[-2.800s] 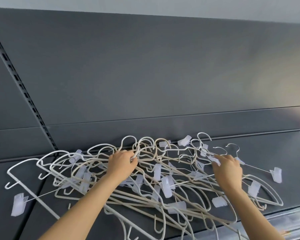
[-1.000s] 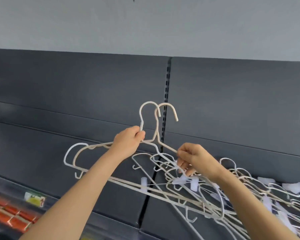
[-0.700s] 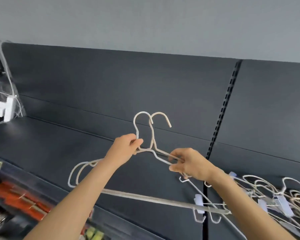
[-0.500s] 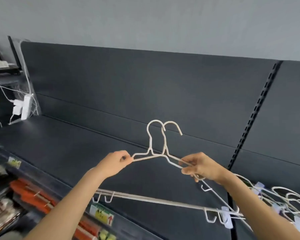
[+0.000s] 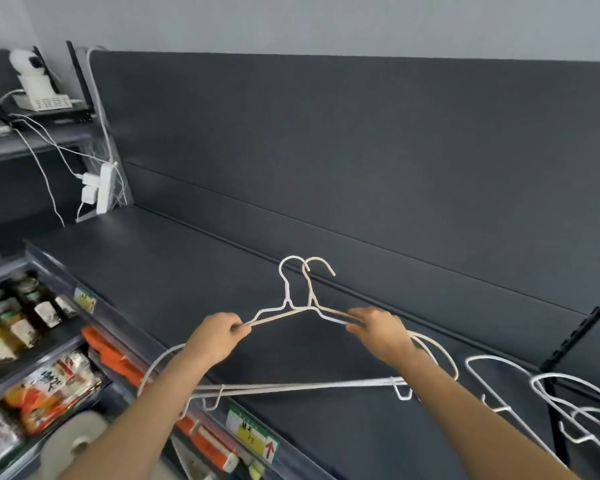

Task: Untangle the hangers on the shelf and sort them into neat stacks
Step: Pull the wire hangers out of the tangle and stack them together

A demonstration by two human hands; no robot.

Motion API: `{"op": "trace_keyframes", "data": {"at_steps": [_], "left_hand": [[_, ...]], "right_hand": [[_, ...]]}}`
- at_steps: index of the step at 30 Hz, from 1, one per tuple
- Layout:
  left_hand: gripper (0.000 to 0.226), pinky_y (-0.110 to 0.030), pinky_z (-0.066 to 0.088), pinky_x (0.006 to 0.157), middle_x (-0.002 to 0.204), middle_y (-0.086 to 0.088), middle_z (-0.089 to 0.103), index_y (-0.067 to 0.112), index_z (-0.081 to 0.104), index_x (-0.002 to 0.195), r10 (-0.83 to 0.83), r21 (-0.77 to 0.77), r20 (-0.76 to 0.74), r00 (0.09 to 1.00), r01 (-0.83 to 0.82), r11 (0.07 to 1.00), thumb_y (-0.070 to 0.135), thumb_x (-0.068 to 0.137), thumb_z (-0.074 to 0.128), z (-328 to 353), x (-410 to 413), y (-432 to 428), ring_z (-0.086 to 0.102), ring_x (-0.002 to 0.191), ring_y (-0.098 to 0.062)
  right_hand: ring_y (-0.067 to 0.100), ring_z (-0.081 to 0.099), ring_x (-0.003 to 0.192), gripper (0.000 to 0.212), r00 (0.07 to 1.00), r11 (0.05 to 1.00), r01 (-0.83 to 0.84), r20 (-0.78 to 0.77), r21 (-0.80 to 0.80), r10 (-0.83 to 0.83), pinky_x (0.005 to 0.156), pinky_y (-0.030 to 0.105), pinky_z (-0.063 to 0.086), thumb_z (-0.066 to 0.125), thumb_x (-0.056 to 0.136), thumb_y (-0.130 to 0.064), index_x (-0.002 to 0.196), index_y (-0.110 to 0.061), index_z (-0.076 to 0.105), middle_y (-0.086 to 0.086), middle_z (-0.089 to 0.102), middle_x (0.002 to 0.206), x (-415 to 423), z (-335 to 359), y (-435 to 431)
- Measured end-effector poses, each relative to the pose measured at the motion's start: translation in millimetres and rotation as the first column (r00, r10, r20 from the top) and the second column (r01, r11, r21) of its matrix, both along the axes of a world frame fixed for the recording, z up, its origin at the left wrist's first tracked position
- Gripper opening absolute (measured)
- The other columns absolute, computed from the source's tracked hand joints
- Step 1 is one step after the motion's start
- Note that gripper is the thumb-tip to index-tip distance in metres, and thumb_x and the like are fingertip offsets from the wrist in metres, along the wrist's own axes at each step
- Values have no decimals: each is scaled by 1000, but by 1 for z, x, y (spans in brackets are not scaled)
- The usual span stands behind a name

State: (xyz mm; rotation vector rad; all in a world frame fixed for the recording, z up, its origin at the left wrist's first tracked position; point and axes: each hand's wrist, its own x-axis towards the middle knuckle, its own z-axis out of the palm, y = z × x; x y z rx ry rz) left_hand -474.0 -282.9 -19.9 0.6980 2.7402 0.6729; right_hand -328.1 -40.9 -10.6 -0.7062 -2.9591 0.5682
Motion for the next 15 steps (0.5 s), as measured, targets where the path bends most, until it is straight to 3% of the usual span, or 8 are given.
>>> {"op": "trace_keyframes", "data": {"at_steps": [4, 7, 11, 15], "left_hand": [[26, -31, 43, 69, 78, -2, 56, 11, 60, 79, 49, -126, -11, 999, -50, 991, 32, 91, 52, -16, -2, 1, 53, 75, -20], [26, -32, 44, 73, 76, -2, 56, 14, 56, 71, 97, -132, 122, 988, -81, 988, 32, 90, 53, -18, -7, 2, 54, 75, -21], [25, -26, 43, 61, 67, -2, 56, 10, 54, 69, 108, -65, 344, 933, -91, 994, 23, 89, 56, -7, -13, 6, 50, 56, -17], [24, -22, 33, 46, 61, -1, 52, 13, 48, 67, 85, -53, 343, 935, -71, 996, 21, 85, 62, 0, -7, 6, 43, 48, -14]], "right_hand": [[22, 44, 123, 35, 999, 989, -39, -32, 141, 44, 103, 33, 31, 46, 93, -27, 127, -23, 51, 1, 51, 132, 3, -11, -5], [22, 44, 122, 35, 992, 975, -118, -16, 188, 123, 103, 32, 29, 43, 94, -29, 127, -20, 50, 1, 50, 132, 12, -16, -14], [20, 35, 128, 45, 985, 975, -173, 8, 139, 174, 107, 33, 28, 42, 92, -43, 131, -20, 46, 1, 46, 135, 22, -26, -26], [21, 36, 128, 54, 998, 990, -46, -33, 130, 51, 105, 36, 32, 48, 90, -42, 136, -17, 36, 3, 39, 136, 25, -29, -25]]}}
